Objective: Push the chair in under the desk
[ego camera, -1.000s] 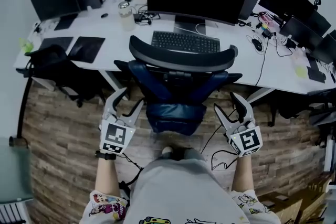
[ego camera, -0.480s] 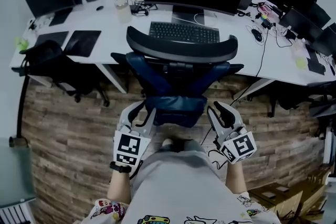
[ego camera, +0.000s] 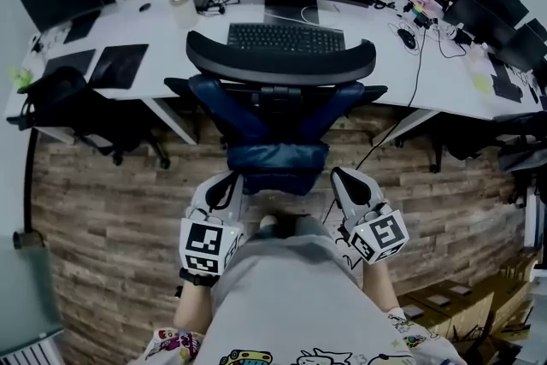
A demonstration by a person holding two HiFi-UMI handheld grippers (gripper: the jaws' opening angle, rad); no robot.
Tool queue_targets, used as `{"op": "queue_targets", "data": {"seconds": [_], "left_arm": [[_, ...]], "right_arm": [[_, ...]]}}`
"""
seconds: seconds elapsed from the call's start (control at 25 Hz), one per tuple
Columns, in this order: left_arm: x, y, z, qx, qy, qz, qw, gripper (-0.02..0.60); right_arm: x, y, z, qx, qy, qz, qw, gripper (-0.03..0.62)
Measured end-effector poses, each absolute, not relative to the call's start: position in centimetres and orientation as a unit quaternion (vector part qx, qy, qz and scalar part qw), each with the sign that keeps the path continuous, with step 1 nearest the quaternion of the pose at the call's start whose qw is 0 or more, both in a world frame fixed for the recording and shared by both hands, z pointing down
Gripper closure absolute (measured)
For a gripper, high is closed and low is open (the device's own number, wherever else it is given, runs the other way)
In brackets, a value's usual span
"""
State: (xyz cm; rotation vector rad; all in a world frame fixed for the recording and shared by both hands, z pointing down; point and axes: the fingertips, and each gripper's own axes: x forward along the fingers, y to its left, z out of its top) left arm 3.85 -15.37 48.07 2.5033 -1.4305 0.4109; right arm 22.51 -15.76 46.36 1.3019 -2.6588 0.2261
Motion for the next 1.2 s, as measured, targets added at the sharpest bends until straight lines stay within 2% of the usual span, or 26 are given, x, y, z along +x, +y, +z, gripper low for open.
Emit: {"op": "queue_targets", "data": {"seconds": [1.2], "left_arm": [[3.7,-14.6,47.5,0.852,-0.495,0.146,0.09,0.571]], "right_arm": [[22.2,-15.2,45.7,0.453,-0.886,0.051,0.085,0.592]]}}
